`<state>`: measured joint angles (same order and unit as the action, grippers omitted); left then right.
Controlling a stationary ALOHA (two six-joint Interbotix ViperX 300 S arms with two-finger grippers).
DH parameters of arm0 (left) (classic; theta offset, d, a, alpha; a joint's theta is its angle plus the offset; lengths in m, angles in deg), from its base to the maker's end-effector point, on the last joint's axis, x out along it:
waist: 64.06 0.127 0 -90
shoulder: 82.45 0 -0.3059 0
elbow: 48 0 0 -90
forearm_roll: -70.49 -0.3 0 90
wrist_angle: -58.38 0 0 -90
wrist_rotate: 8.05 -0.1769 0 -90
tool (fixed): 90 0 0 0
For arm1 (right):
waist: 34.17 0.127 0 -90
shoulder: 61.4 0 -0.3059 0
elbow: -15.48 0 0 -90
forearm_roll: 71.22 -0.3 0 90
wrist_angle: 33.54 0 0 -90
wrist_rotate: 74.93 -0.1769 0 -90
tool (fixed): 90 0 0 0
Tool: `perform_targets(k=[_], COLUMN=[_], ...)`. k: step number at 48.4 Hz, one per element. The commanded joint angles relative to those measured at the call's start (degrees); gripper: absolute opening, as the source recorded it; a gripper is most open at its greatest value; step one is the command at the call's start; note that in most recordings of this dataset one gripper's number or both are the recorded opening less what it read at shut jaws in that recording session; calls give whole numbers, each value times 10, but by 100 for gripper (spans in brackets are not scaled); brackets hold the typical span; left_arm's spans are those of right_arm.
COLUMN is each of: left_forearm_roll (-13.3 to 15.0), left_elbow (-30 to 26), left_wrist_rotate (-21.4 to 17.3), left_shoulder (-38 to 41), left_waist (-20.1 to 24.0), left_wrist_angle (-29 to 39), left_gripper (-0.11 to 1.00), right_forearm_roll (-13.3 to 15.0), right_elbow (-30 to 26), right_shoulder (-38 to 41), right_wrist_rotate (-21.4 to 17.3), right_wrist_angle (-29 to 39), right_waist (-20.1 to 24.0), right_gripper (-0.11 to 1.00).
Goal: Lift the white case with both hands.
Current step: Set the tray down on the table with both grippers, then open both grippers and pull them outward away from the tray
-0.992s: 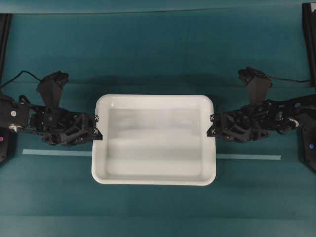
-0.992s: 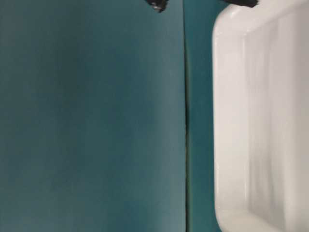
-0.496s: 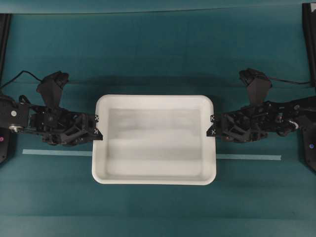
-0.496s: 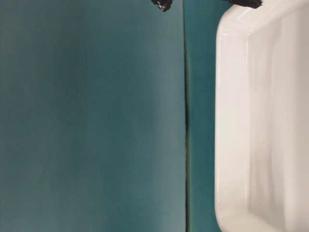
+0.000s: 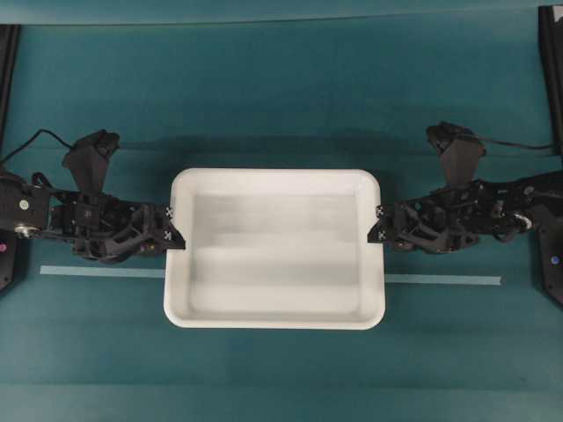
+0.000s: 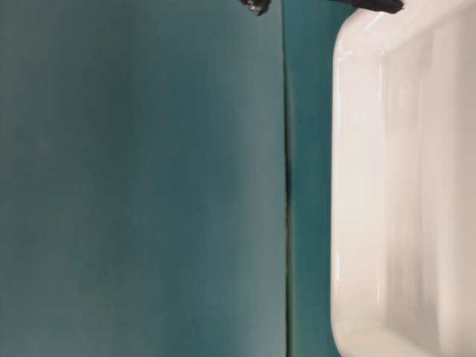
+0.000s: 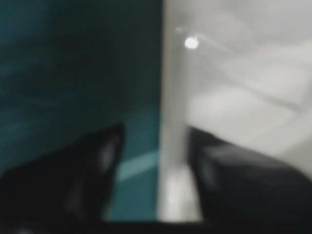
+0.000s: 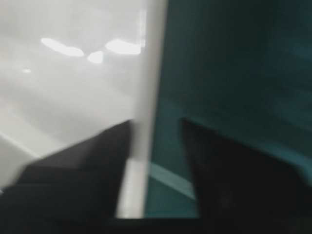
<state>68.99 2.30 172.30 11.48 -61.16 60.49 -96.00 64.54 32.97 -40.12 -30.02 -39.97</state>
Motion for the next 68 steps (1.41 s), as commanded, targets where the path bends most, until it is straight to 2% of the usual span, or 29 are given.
perform_targets(k=[1, 6, 9, 14, 20, 31, 35, 38, 48, 58, 68], left_forearm_roll=[-2, -2, -2, -1, -2, -2, -2, -1, -2, -2, -2], left_elbow=[2, -3, -6, -9, -5, -4, -3, -2, -2, 5, 4], left_wrist_rotate=[-2, -13, -26, -44, -54, -80, -101, -131, -235, -314, -385], left_shoulder=[16, 11, 7, -7, -33, -117, -149, -179, -275, -356, -426], left_waist=[3, 3, 3, 3, 3, 0, 0, 0, 0, 0, -1], left_wrist_angle=[4, 4, 4, 4, 7, 18, 33, 47, 65, 116, 118], left_gripper=[72, 93, 97, 93, 94, 94, 94, 94, 94, 94, 94], right_forearm_roll=[3, 7, 8, 9, 9, 11, 22, 34, 75, 100, 175], right_elbow=[14, 9, 8, 9, 11, 9, 8, 5, -8, -18, -25], right_shoulder=[19, 11, 5, -11, -37, -95, -118, -135, -194, -237, -276], right_wrist_rotate=[6, 8, 8, 7, 6, 11, 23, 35, 109, 187, 302], right_wrist_angle=[12, 6, 4, 6, 10, 11, 12, 17, 44, 51, 50], right_waist=[0, 3, 3, 3, 3, 3, 3, 3, 3, 3, 12], right_gripper=[56, 84, 91, 91, 91, 91, 91, 91, 91, 91, 91])
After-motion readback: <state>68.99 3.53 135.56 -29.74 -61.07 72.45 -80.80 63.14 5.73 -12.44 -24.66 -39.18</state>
